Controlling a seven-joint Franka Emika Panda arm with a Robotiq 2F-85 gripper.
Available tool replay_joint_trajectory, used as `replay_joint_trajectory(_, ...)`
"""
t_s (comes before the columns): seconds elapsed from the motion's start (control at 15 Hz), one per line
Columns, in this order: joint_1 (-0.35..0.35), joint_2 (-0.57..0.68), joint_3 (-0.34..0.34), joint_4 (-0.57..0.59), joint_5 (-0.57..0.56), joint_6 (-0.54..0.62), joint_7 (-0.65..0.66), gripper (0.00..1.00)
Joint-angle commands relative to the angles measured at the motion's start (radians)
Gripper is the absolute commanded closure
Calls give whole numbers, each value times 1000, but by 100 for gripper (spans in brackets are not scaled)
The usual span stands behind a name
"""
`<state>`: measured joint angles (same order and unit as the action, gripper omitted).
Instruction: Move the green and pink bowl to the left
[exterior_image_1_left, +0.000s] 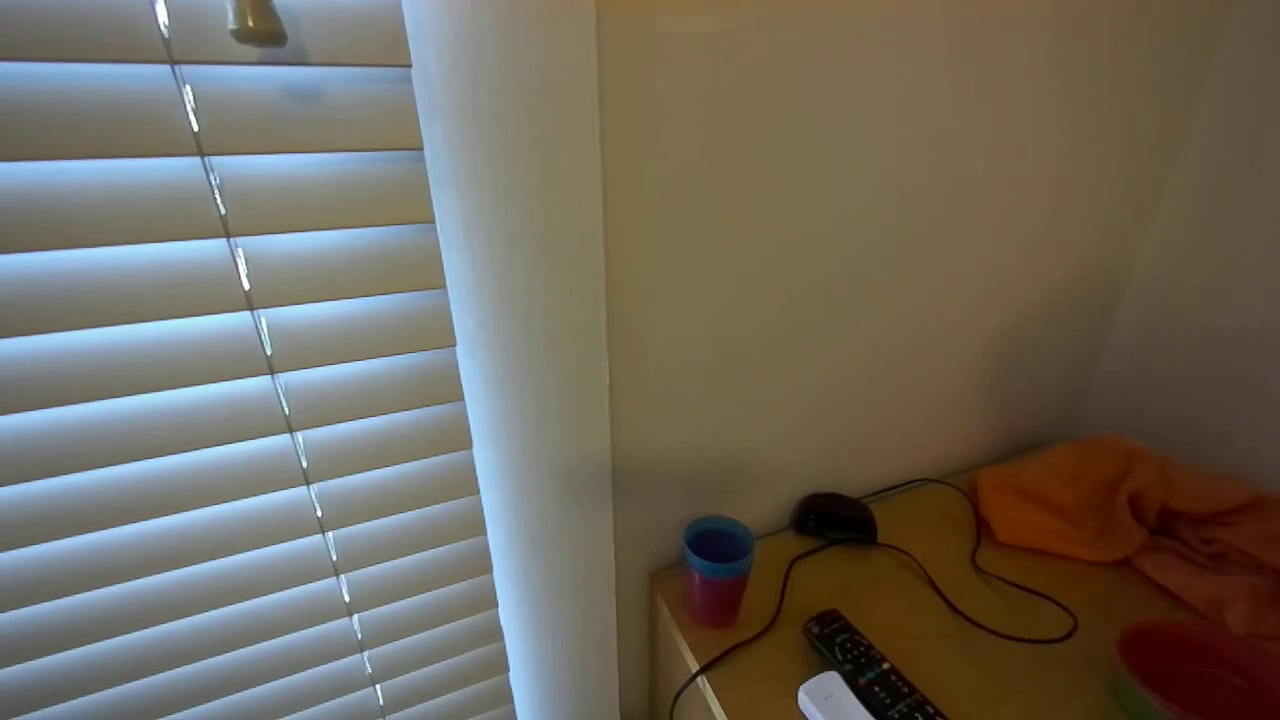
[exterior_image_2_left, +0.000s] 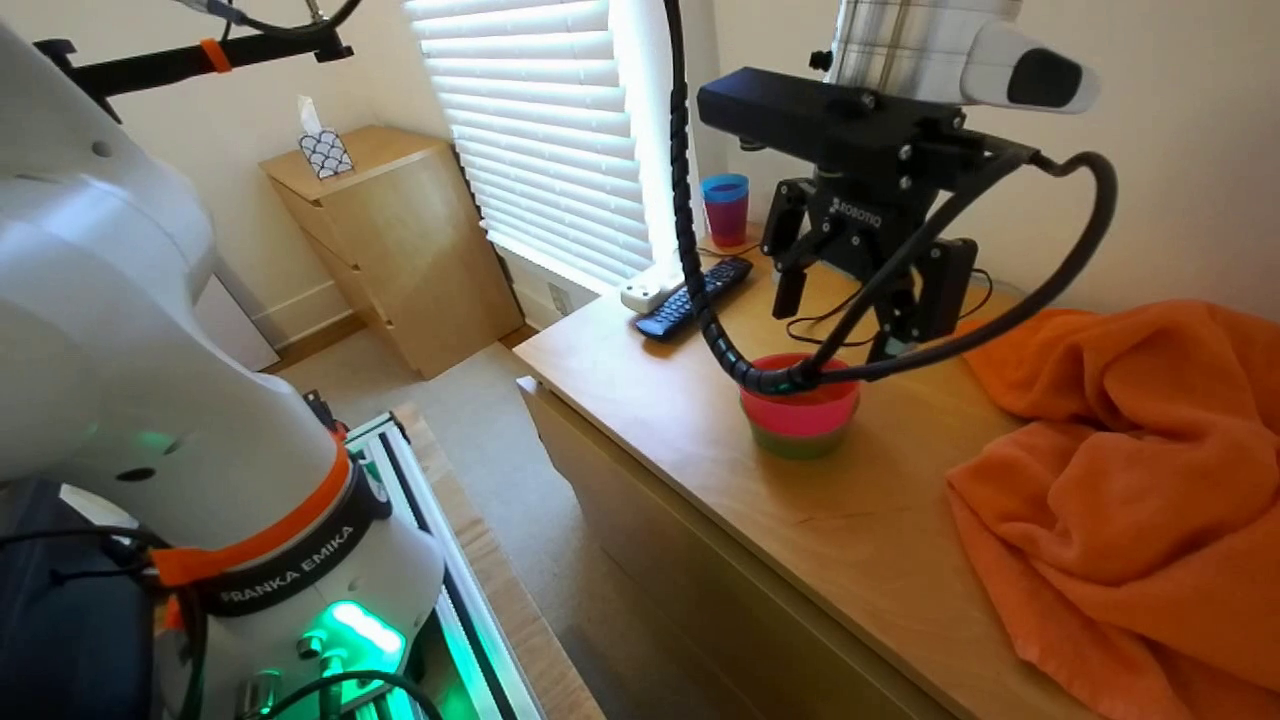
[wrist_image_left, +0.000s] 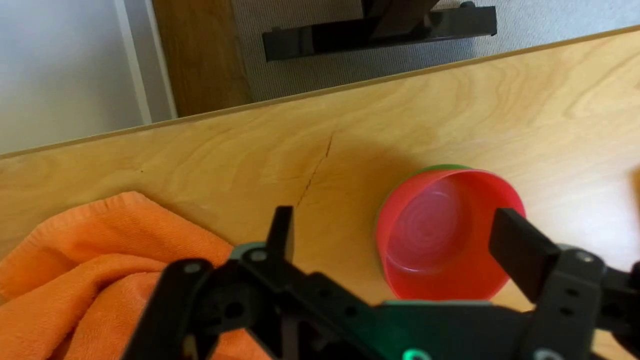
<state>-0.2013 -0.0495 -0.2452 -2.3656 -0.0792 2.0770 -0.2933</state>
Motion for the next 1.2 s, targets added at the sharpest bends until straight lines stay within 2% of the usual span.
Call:
replay_joint_trajectory(0.0,-6,-2,6,4,0,-3,0,0)
replay_joint_trajectory(0.13,-5,-15,6,5,0,-3,0,0)
replay_joint_trajectory(0.27,-1,18,12,-4,-16,65,16,0)
replay_joint_trajectory(0.67,2,162,37,-4,16,223,-2,0)
replay_joint_trajectory(0.87,-3,225,54,4,36,278,-12,5)
replay_joint_trajectory(1.0,-11,268,65,21,49,277,-47,14)
replay_joint_trajectory(1.07,-15,288,71,30,54,272,-62,23)
replay_joint_trajectory(1.13,-20,305,75,38,58,266,-79,40)
